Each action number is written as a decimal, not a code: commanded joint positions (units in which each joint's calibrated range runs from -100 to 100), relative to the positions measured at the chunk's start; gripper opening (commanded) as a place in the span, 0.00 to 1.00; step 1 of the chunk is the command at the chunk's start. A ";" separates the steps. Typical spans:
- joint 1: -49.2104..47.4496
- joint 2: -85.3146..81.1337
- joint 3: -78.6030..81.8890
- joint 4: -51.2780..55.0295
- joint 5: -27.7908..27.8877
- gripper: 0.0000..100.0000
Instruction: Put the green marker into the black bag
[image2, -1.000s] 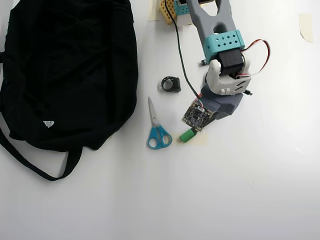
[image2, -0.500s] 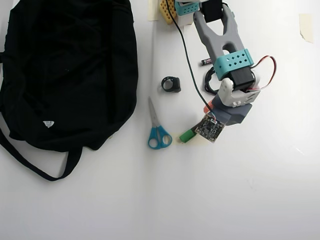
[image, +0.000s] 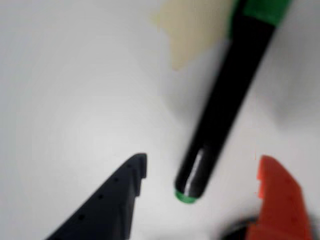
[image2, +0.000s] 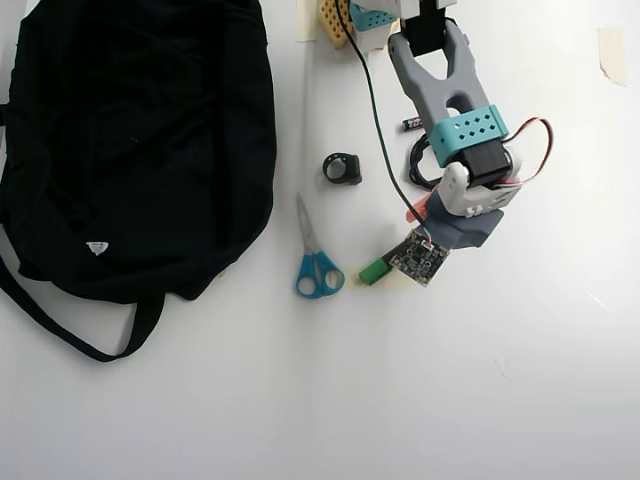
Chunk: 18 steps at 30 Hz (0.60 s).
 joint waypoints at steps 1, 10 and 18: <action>0.53 -0.64 -1.95 1.67 0.21 0.32; 1.12 1.85 -2.85 0.72 -0.16 0.32; 2.02 1.93 -5.73 0.72 -0.74 0.32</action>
